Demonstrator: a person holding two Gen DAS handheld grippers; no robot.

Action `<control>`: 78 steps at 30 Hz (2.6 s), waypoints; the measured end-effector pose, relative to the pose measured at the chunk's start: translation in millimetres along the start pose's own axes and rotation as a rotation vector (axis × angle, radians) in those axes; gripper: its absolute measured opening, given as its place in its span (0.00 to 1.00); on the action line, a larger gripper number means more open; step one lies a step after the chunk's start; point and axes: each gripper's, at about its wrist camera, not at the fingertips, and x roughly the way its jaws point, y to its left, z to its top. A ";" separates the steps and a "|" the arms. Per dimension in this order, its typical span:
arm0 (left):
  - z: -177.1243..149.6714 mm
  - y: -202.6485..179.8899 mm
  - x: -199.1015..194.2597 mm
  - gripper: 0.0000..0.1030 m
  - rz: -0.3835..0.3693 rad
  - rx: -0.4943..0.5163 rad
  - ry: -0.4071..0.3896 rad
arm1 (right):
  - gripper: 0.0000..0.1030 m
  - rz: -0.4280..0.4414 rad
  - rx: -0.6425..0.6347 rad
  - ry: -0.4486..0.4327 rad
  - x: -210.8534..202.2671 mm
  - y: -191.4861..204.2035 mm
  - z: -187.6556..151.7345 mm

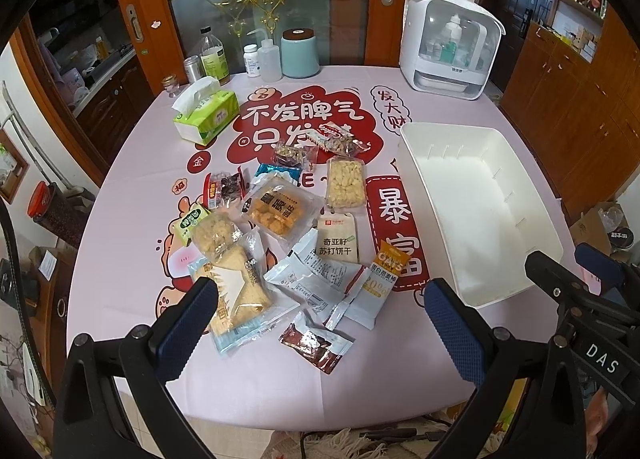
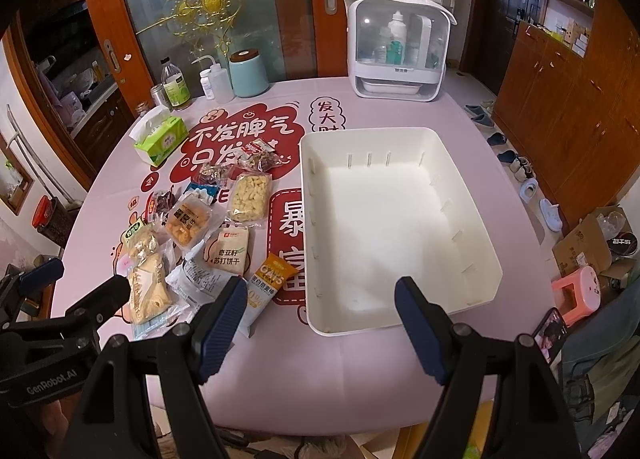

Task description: Organize snacks

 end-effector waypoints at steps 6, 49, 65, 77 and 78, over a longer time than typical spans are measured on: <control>-0.8 -1.6 -2.7 0.99 0.003 0.001 0.000 | 0.75 0.009 -0.001 -0.004 -0.5 -1.7 1.4; -6.2 13.3 -16.6 0.99 0.031 -0.045 -0.025 | 0.75 0.016 -0.062 -0.021 2.2 12.2 9.1; 29.1 130.3 -7.3 0.99 0.044 -0.023 -0.104 | 0.75 -0.041 -0.015 -0.053 11.3 85.2 19.3; 22.9 196.9 84.5 0.99 -0.139 0.018 0.140 | 0.75 -0.027 -0.047 0.020 66.8 129.4 -13.3; 17.8 195.4 98.4 0.99 -0.164 0.016 0.189 | 0.75 -0.019 -0.062 0.028 73.4 133.2 -16.9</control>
